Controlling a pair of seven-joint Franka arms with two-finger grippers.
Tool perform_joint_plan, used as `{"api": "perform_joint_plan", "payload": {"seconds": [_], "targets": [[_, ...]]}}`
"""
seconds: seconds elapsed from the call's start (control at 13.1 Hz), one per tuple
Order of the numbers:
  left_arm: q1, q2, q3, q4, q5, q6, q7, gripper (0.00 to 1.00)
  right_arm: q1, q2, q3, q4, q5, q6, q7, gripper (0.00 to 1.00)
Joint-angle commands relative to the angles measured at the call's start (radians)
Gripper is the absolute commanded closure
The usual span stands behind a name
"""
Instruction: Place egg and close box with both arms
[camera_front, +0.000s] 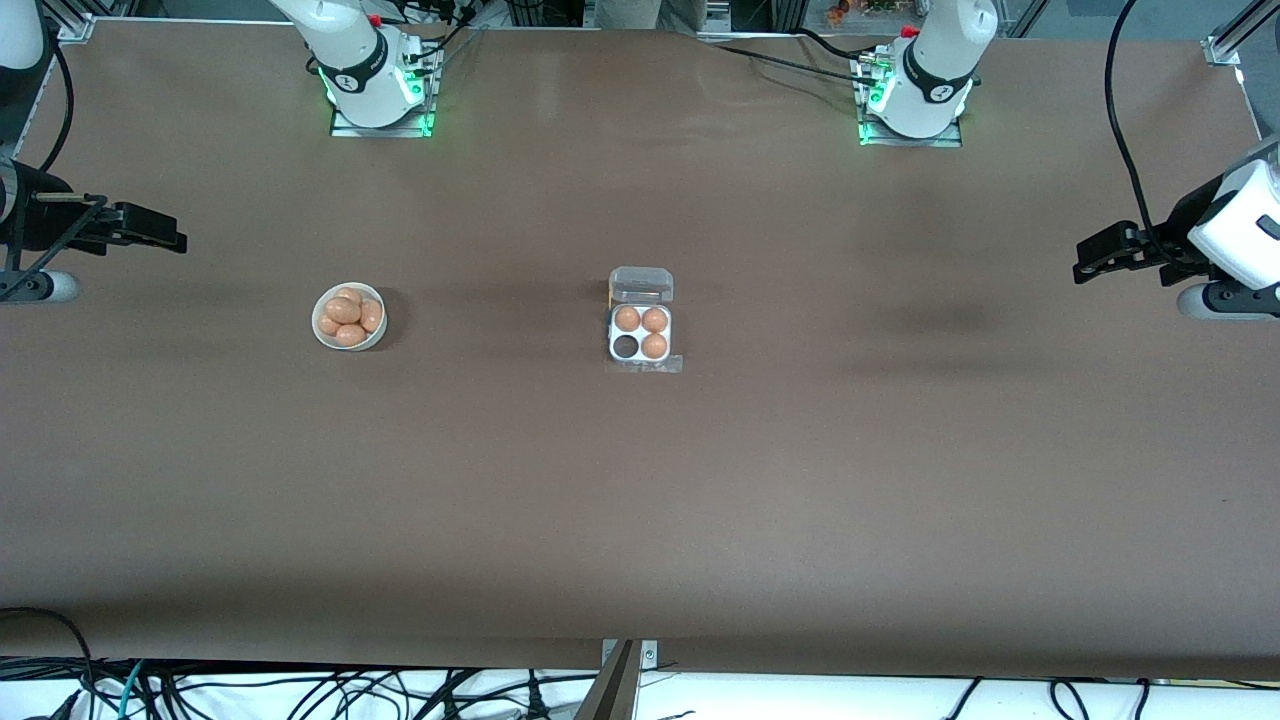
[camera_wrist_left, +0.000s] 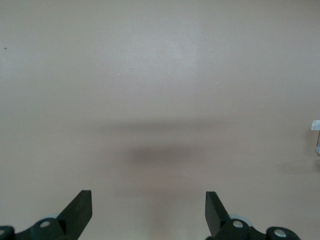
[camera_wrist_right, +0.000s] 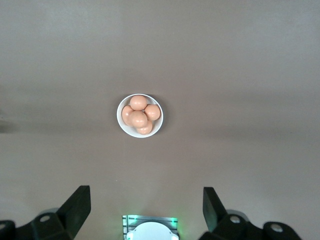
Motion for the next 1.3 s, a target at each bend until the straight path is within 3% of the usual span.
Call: {"api": "perform_joint_plan", "payload": {"seconds": [0.0,0.31,0.69,0.92,1.22], "targets": [[-0.001,0.012,-0.001,0.029,0.018,-0.008,0.021,0.00,-0.002,-0.017,0.051,-0.039,0.017,-0.007,0.074,0.01],[-0.001,0.015,-0.001,0.029,0.016,-0.008,0.021,0.00,-0.002,-0.024,0.079,-0.162,0.019,0.097,0.080,0.01],[-0.003,0.022,-0.001,0.029,0.018,-0.008,0.019,0.00,-0.004,-0.089,0.079,-0.468,0.022,0.393,0.078,0.01],[-0.004,0.024,-0.001,0.029,0.018,-0.008,0.019,0.00,-0.004,-0.064,0.082,-0.583,0.022,0.566,0.078,0.01],[-0.003,0.024,-0.001,0.029,0.016,-0.008,0.019,0.00,-0.004,0.014,0.082,-0.631,0.022,0.699,0.078,0.01]]}}
